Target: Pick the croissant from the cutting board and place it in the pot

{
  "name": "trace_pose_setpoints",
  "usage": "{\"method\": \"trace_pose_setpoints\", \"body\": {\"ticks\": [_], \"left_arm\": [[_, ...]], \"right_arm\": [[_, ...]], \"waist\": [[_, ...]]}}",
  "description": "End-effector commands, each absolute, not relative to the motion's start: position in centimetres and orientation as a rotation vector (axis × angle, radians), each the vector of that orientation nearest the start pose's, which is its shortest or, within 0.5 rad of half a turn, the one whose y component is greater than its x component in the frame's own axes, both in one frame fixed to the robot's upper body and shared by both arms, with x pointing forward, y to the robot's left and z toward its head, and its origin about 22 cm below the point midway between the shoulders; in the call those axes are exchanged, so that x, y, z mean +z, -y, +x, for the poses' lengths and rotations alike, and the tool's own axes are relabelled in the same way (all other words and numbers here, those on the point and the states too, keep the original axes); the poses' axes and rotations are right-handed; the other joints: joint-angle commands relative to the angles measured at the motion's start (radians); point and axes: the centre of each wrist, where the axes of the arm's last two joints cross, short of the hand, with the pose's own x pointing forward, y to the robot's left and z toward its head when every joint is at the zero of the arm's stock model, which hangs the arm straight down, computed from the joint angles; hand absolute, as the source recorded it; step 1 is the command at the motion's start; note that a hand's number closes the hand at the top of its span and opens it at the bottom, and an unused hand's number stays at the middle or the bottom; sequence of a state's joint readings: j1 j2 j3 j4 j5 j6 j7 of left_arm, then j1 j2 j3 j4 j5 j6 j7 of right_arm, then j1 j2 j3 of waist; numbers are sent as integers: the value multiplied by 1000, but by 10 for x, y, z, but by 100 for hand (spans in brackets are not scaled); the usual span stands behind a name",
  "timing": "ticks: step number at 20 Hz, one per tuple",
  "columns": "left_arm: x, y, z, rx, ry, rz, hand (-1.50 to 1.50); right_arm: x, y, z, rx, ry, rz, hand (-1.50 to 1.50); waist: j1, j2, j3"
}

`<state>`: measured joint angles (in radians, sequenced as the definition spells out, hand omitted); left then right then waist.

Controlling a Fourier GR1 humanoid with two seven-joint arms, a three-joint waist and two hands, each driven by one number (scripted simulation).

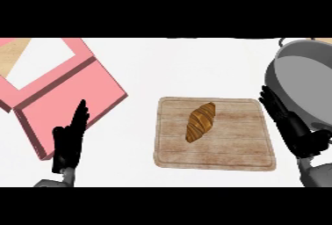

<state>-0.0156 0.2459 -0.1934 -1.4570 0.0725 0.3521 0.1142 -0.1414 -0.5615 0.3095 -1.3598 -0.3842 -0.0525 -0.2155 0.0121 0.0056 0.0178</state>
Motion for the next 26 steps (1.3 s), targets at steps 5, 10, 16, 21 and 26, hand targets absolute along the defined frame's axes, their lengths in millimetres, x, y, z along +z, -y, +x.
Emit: {"method": "trace_pose_setpoints", "body": {"ticks": [5,10,16,21,26], "left_arm": [[59,-266,275,26,1620,277,0],[69,-263,281,52,1627,203,0],[98,-260,279,73,1620,222,0],[79,-289,283,75,1612,229,0],[78,-276,282,77,1598,197,0]], "right_arm": [[42,318,310,9,1789,-340,150],[-11,313,283,106,1721,-758,-150],[9,274,276,139,1953,-653,-150],[58,280,267,370,1796,-604,-150],[82,255,273,665,1555,-534,-150]], "waist": [[6,-7,-17],[-9,-5,-17],[-16,-9,-18],[-23,-10,-20],[-12,-10,-23]]}}
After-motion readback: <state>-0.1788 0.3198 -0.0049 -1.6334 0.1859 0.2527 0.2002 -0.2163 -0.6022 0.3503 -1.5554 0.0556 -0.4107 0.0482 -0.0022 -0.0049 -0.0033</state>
